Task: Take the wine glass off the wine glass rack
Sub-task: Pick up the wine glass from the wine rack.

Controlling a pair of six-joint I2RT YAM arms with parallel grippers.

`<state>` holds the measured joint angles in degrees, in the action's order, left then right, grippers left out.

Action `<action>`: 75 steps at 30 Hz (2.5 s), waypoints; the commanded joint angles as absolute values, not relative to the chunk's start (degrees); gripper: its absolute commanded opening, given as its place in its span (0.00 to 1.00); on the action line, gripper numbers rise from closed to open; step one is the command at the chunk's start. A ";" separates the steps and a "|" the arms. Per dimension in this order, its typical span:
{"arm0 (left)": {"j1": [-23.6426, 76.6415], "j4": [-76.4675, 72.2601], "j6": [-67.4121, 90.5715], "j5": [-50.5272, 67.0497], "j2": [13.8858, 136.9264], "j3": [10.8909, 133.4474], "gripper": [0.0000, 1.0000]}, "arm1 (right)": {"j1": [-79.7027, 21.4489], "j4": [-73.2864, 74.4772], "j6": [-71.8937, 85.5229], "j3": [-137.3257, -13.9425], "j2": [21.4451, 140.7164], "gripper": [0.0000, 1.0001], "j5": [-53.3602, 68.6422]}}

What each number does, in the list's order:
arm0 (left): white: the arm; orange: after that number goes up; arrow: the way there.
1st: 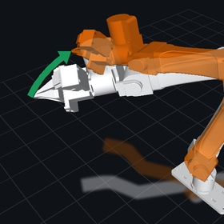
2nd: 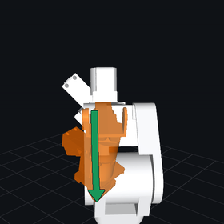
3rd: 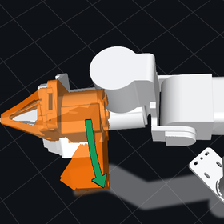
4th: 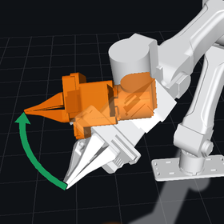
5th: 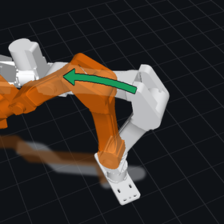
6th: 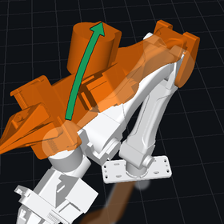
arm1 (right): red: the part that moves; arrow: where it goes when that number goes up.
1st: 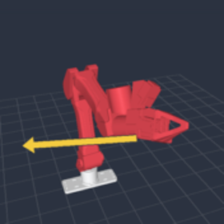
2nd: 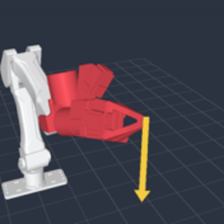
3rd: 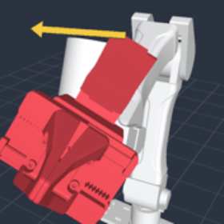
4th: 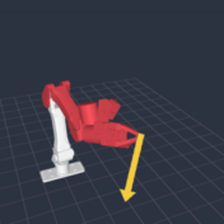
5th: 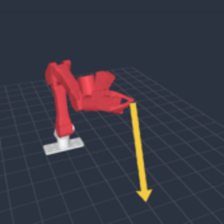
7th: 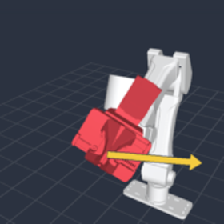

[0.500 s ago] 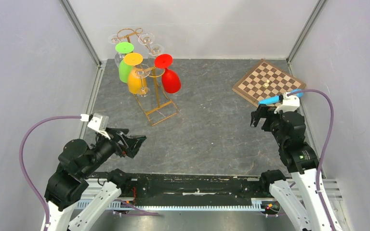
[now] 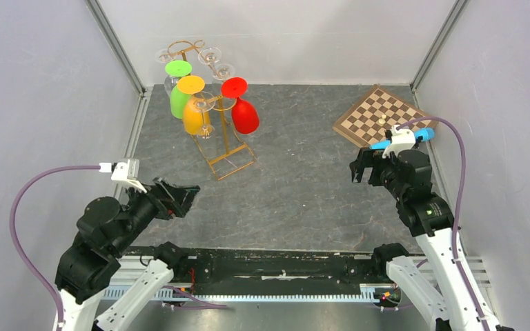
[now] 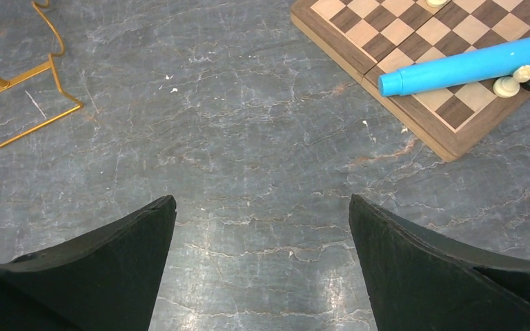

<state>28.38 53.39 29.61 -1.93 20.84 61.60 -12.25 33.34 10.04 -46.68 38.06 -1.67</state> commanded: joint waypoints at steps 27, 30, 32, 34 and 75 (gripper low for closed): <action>23.91 41.72 53.25 0.52 52.13 82.65 0.76 | -16.35 33.48 7.62 -50.65 41.02 0.98 -1.54; 19.08 40.54 55.46 6.15 53.36 82.69 0.72 | -16.34 33.96 7.60 -50.71 40.45 0.98 -1.70; 15.42 38.92 57.57 10.45 53.69 81.64 0.70 | -16.35 34.12 7.64 -50.71 40.20 0.98 -1.93; 11.82 37.19 59.66 14.79 53.89 79.96 0.67 | -16.35 34.27 7.63 -50.55 39.97 0.98 -2.13; -12.31 19.05 73.51 40.58 68.23 73.89 0.47 | -16.96 34.91 7.12 -49.31 38.86 0.98 -2.50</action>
